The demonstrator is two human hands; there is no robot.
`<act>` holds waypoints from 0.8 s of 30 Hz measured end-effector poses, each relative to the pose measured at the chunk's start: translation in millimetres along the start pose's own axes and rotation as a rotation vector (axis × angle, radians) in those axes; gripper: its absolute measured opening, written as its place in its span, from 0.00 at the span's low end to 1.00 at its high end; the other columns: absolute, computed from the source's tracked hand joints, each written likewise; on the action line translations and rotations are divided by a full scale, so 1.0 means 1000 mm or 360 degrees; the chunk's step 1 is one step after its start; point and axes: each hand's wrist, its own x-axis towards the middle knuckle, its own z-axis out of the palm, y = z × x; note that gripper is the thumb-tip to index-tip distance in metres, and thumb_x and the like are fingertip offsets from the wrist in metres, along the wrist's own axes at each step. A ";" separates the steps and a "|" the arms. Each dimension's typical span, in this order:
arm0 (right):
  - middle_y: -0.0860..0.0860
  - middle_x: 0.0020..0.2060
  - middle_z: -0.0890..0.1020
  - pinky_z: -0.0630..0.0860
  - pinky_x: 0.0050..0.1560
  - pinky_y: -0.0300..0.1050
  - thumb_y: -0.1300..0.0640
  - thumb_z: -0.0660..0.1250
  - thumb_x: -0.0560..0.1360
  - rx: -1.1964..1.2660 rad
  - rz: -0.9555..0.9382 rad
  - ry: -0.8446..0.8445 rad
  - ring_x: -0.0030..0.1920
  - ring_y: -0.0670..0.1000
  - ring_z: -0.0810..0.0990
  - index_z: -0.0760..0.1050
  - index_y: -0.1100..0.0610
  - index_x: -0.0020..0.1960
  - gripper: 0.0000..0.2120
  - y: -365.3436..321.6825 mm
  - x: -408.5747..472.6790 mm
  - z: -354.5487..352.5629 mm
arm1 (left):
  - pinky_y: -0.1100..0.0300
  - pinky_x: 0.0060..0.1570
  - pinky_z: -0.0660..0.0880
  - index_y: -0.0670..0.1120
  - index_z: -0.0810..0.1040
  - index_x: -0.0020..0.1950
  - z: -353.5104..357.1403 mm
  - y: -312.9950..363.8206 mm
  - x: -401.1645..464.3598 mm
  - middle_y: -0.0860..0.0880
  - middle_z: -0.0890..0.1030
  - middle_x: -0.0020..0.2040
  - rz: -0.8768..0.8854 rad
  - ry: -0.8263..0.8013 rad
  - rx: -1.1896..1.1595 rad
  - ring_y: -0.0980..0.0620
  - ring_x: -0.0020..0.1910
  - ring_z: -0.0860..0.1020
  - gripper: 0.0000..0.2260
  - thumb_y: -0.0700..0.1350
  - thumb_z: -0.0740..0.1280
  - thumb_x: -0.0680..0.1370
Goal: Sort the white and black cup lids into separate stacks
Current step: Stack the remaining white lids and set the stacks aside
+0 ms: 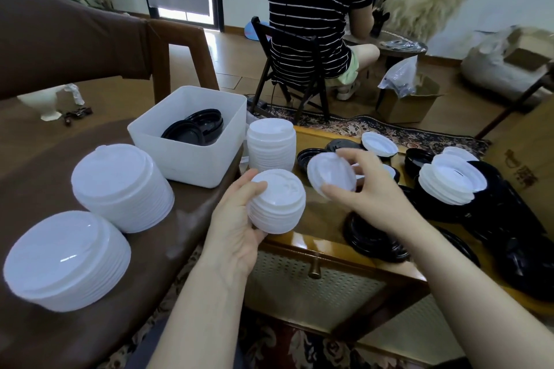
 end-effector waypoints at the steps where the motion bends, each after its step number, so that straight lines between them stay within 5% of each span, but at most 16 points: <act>1: 0.44 0.63 0.71 0.72 0.56 0.38 0.48 0.74 0.70 0.0068 -0.0003 0.0044 0.61 0.43 0.71 0.67 0.48 0.69 0.30 -0.002 -0.001 -0.006 | 0.50 0.47 0.79 0.48 0.80 0.54 0.001 -0.001 0.000 0.48 0.84 0.48 -0.0004 0.0010 -0.0018 0.47 0.50 0.81 0.10 0.36 0.66 0.77; 4: 0.41 0.62 0.71 0.71 0.50 0.33 0.51 0.74 0.72 0.0230 -0.0049 0.0075 0.60 0.40 0.71 0.68 0.46 0.68 0.28 -0.011 -0.008 -0.016 | 0.50 0.48 0.79 0.47 0.80 0.60 0.004 -0.005 -0.001 0.48 0.81 0.54 -0.0013 0.0005 -0.0035 0.47 0.53 0.79 0.13 0.37 0.66 0.77; 7: 0.40 0.62 0.71 0.69 0.53 0.30 0.53 0.73 0.72 0.0293 -0.0104 -0.0024 0.60 0.37 0.71 0.68 0.44 0.68 0.27 -0.015 -0.013 -0.019 | 0.51 0.48 0.79 0.46 0.79 0.63 0.008 -0.007 -0.002 0.51 0.81 0.50 -0.0019 -0.0043 -0.0030 0.49 0.50 0.80 0.15 0.37 0.65 0.78; 11: 0.42 0.62 0.71 0.66 0.54 0.25 0.51 0.74 0.71 0.0288 -0.0178 -0.0172 0.62 0.37 0.70 0.69 0.46 0.69 0.29 -0.017 -0.018 -0.014 | 0.51 0.46 0.80 0.47 0.79 0.66 0.009 -0.011 -0.002 0.45 0.82 0.60 -0.0045 -0.0061 -0.0010 0.45 0.56 0.81 0.17 0.39 0.66 0.78; 24: 0.41 0.59 0.73 0.68 0.54 0.29 0.46 0.73 0.70 0.0222 -0.0283 -0.0316 0.61 0.37 0.71 0.71 0.47 0.68 0.28 -0.017 -0.021 0.001 | 0.52 0.46 0.82 0.46 0.83 0.59 0.013 -0.018 -0.004 0.44 0.86 0.55 -0.0096 -0.0263 0.0093 0.48 0.52 0.84 0.12 0.47 0.68 0.78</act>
